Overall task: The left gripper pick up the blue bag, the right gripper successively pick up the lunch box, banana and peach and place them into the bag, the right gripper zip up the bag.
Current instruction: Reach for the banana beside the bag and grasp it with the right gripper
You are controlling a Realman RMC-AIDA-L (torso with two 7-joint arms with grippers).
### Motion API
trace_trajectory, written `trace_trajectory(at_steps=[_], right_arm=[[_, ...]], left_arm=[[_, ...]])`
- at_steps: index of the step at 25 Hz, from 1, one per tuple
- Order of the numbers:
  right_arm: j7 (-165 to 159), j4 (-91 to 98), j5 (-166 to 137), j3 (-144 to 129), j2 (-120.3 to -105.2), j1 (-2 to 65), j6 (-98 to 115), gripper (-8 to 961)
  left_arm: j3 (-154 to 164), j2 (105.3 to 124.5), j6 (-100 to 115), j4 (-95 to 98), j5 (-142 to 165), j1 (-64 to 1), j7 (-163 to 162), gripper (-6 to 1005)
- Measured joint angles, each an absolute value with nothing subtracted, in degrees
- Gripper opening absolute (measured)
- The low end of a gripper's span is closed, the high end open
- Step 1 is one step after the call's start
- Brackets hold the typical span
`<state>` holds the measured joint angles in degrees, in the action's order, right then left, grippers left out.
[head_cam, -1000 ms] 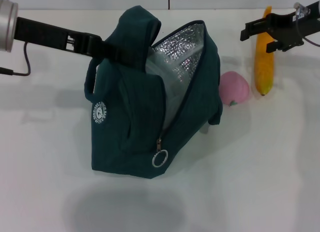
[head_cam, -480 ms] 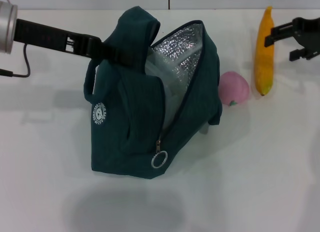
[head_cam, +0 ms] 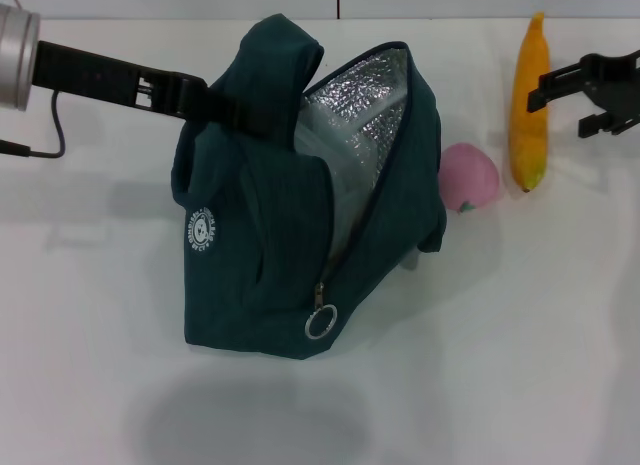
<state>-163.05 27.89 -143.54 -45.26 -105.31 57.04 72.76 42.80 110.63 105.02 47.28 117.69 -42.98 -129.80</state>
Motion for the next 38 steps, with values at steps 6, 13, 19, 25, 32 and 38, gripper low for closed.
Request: trace_trajectory(at_steps=[6,13,19,25,32,38], right_arm=[[-163.0,25.9,-144.5,-45.3,-106.64,58.3,69.3,851],[-163.0,24.0,-147.8,-43.1,-106.48,59.7,69.3,845],[-163.0,23.8,-149.0,-42.8,-106.67,59.6,68.6,840],[-163.0,23.8,-150.2,-42.5,-107.80,59.3,66.3,835],[-163.0,23.7,-150.3,-42.8,-109.02,59.3,64.4,830],[-162.9,23.6,-151.2,-43.0,-110.50,59.2,62.5,825]], left_arm=[[42.8,110.64,104.9,47.3,117.7,-42.9,-129.7,40],[42.8,110.59,104.9,47.3,117.7,-42.9,-129.6,40],[42.8,110.66,104.9,47.2,117.8,-42.9,-129.6,40],[42.8,110.66,104.9,47.1,117.8,-42.6,-129.6,40],[42.8,110.65,104.9,47.1,117.9,-42.1,-129.6,40],[42.8,110.65,104.8,47.1,117.9,-41.8,-129.5,40]])
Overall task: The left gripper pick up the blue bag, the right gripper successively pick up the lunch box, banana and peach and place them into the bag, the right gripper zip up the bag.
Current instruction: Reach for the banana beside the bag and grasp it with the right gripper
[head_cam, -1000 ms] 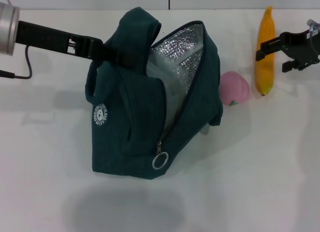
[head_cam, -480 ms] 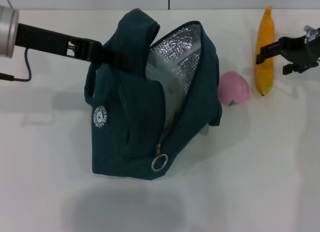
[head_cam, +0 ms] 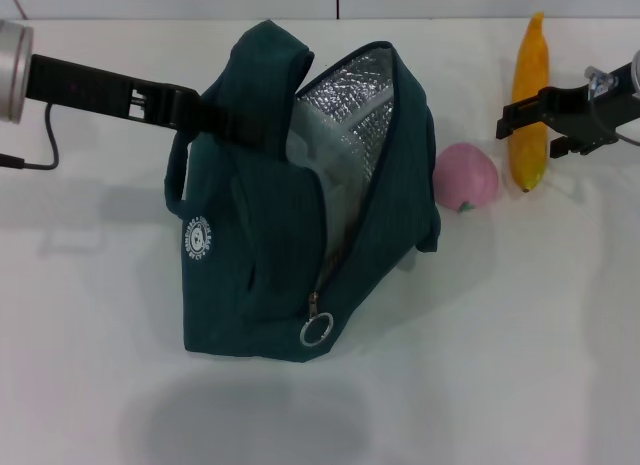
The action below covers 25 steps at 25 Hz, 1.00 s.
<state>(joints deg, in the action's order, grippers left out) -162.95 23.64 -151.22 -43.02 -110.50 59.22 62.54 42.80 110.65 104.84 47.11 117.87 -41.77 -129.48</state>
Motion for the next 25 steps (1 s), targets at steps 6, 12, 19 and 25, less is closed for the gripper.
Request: trace_trajectory(at_steps=[6,12,19,25], right_arm=[[-162.9,23.6,-151.8,-42.8,-110.87,59.1,62.1,820],[-162.9,23.6,-151.8,-43.1,-110.97,59.0,61.9,815],[-162.9,24.1,-151.8,-43.6,-111.40,59.1,61.7,809],[-162.9,24.1,-151.8,-43.7,-111.47,59.1,61.6,622]], left_arm=[[42.8,110.65,104.8,47.1,117.9,-41.6,-129.0,40],[42.8,110.65,104.8,47.1,117.9,-41.5,-128.9,40],[42.8,110.65,104.8,47.1,117.9,-41.5,-128.8,40],[42.8,110.65,104.9,47.1,117.9,-41.4,-128.8,41]])
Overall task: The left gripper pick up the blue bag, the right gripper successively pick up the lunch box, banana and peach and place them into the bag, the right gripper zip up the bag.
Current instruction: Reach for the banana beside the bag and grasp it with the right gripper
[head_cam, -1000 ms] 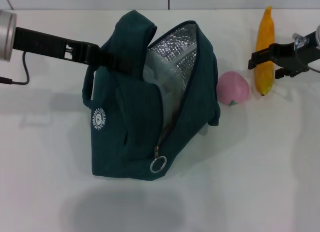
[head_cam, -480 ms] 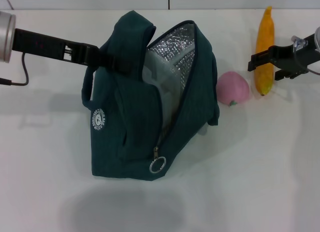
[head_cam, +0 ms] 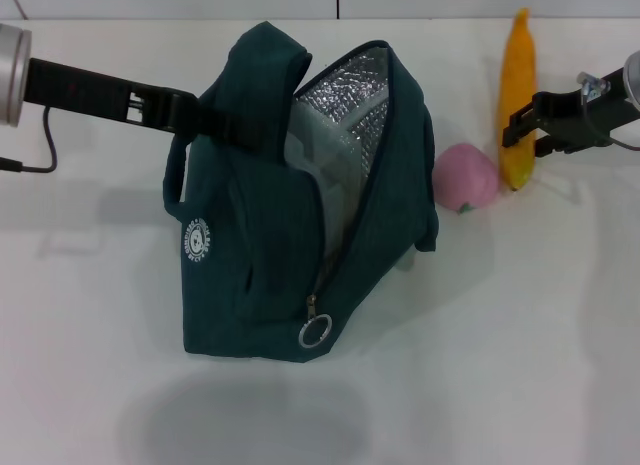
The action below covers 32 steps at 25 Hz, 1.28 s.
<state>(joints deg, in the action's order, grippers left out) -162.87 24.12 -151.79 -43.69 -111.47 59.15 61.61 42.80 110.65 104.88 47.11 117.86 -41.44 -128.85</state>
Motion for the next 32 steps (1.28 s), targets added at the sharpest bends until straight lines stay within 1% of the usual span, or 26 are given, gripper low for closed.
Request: trace_trajectory(at_steps=[6,22,25,32], right_arm=[[-162.9,24.0,-151.8,-43.7,-111.47,59.1,61.6,448],[-162.9,24.3,-151.9,-44.4,-111.44,59.5,63.1,449],[-162.9,24.4,-152.0,-44.5,-111.44,59.5,63.1,406],[-162.9,24.8,-152.0,-44.6,-111.46,59.6,63.7,396]], left_arm=[[42.8,110.65,104.9,47.1,117.9,-41.4,-128.8,41],[42.8,110.65,104.9,47.1,117.9,-41.4,-128.8,41],[42.8,110.65,104.9,47.1,117.9,-41.4,-128.8,41],[42.8,110.65,104.9,47.1,117.9,-41.3,-128.7,41]])
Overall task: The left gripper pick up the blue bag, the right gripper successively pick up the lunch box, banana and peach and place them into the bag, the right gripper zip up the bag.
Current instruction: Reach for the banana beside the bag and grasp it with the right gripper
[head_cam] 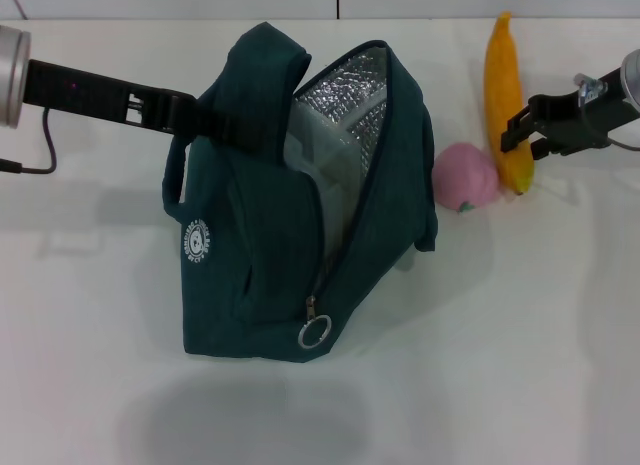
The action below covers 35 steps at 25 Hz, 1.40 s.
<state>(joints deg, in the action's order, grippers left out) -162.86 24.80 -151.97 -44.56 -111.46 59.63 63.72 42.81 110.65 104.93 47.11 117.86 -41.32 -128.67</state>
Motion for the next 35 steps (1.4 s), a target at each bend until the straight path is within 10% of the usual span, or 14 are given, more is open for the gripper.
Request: trace_trajectory(at_steps=[35], right_arm=[[-162.7,44.2,-151.5,-45.5,-115.14,50.3,81.1,355]], left_arm=[[42.4,110.77,104.6,47.1,117.5,-40.1,-128.7,41]])
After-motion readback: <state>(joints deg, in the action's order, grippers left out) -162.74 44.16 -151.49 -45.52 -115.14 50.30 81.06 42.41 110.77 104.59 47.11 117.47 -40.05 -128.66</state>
